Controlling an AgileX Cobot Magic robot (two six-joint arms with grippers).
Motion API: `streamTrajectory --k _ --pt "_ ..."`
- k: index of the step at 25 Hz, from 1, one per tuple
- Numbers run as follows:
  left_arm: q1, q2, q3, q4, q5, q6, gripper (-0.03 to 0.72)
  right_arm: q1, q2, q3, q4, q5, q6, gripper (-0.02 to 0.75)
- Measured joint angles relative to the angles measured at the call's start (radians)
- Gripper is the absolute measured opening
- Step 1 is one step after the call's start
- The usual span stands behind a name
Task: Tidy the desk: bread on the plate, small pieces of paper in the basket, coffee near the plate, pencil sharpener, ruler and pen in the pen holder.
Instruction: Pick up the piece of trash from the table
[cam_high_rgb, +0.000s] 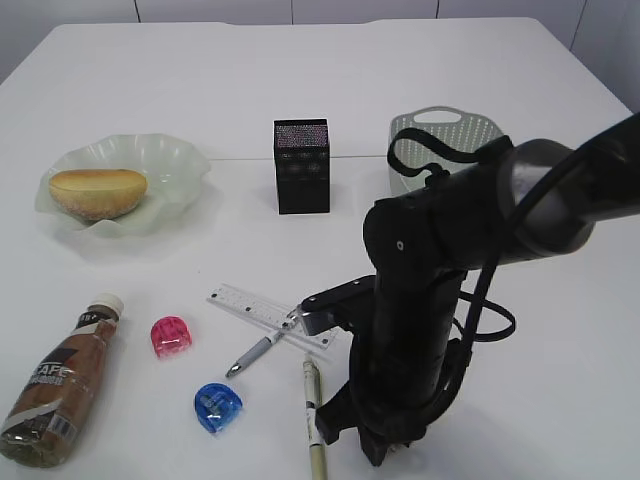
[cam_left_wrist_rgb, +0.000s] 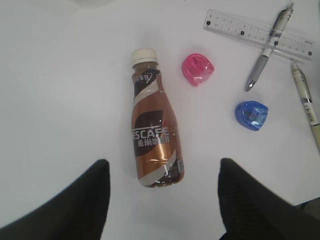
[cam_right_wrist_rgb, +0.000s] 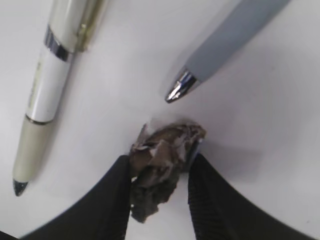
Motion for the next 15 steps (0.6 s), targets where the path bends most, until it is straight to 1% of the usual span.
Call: streamTrajectory --k 3,10,15 --pt "0.000 0.000 0.000 0.000 0.000 0.000 0.496 0.000 -0.020 0.000 0.002 0.000 0.000 0.270" --pt "0.000 0.000 0.000 0.000 0.000 0.000 0.496 0.000 -0.116 0.000 0.001 0.012 -0.011 0.261" --pt "0.000 0.000 0.000 0.000 0.000 0.000 0.496 0.000 -0.122 0.000 0.001 0.031 -0.011 0.256"
